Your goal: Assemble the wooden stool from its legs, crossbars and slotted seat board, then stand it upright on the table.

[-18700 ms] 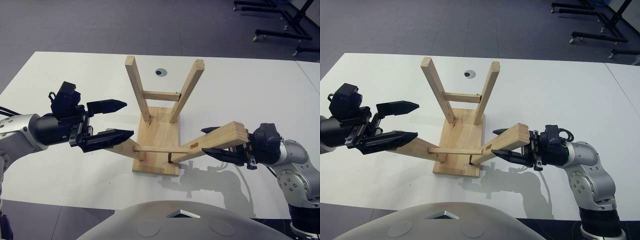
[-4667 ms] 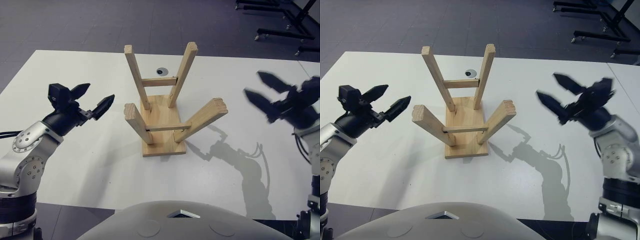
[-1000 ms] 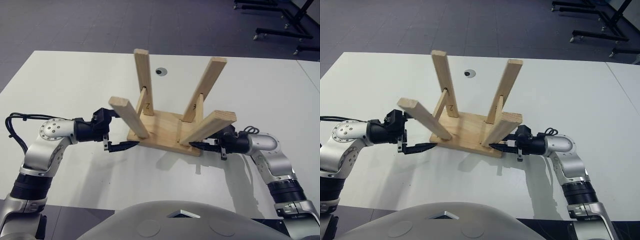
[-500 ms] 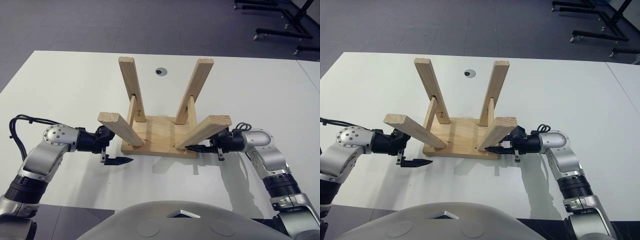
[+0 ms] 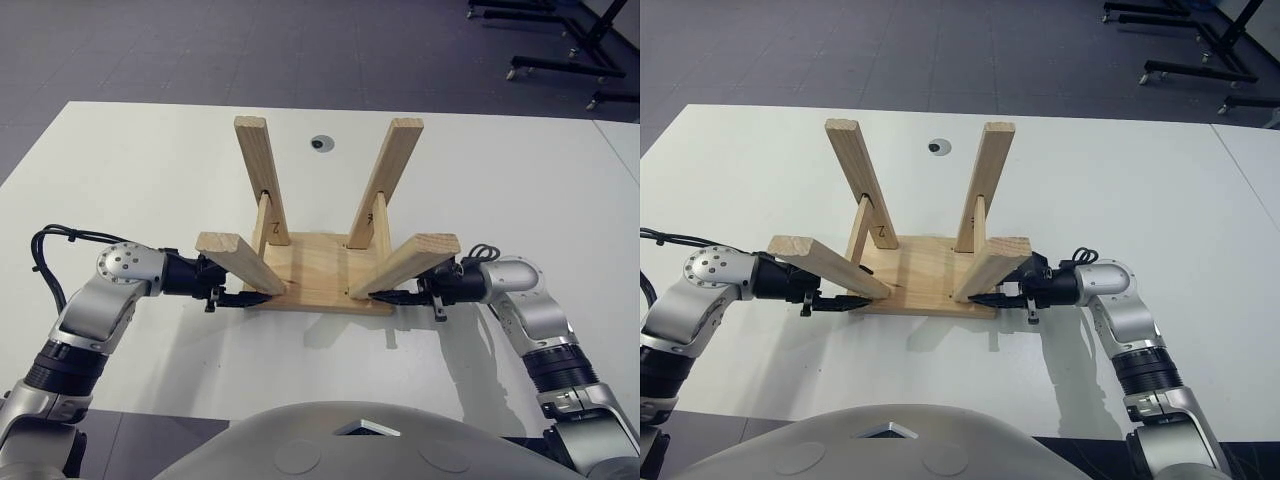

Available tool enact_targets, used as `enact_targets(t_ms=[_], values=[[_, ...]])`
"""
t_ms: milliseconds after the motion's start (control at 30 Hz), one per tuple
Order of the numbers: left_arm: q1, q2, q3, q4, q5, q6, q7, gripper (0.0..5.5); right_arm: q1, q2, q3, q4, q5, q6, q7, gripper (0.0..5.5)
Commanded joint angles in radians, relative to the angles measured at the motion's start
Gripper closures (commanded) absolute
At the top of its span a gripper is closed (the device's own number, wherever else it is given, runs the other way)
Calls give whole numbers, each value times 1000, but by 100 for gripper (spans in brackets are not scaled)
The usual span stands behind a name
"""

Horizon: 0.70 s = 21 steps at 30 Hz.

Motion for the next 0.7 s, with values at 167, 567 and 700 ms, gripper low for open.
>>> enact_targets(t_ms=[167, 567, 700], values=[[-8, 11, -10, -5, 19, -2, -6, 395, -20, -7, 5, -7, 2, 15, 22, 443], [64, 21, 34, -108, -163, 272, 6, 432, -23, -115, 8, -196, 86, 260, 44, 445], [135, 66, 54, -211, -252, 378, -6, 432, -10, -167, 35, -264, 101, 340, 78, 445]])
